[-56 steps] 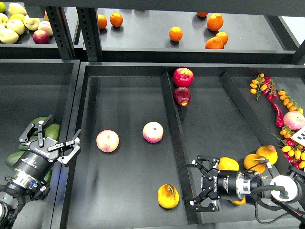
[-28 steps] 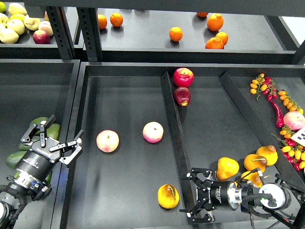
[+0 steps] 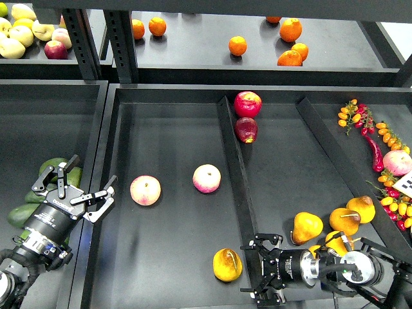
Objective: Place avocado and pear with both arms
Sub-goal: 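Lower the open right gripper around the yellow pear in the middle bin, then close the right gripper on the yellow pear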
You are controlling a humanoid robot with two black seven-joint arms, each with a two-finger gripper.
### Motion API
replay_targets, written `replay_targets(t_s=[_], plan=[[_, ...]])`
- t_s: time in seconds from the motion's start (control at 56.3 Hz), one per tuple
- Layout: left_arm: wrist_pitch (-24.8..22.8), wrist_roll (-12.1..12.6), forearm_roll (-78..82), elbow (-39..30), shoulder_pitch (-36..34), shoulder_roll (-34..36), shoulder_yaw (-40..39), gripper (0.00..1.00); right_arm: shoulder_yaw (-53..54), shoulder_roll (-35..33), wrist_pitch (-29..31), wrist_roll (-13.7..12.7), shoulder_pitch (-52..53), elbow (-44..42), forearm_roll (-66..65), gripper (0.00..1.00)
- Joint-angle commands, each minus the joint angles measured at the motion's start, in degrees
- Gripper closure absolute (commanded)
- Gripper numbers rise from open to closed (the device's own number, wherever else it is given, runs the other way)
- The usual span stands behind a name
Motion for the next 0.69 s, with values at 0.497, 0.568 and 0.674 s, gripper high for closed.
replay_targets(t_s=[0.497,0.568,0.674], plan=[[0.0,0.0,-0.1,0.2,-0.2,0.0,1.1,0.01,0.0,5.2,-0.1,0.0,1.0,-4.4,0.2,0.13],[0.0,0.0,-0.1,0.2,-0.3,0.0,1.3,0.01,0.1,5.2,-0.4,0.0,1.0,-4.4,0.2,0.15],[0.0,0.0,-0.1,0.2,-0.3,0.0,1.3,0.01,0.2,5.3,-0.4,0.0,1.0,-4.4,0.3,0.2]])
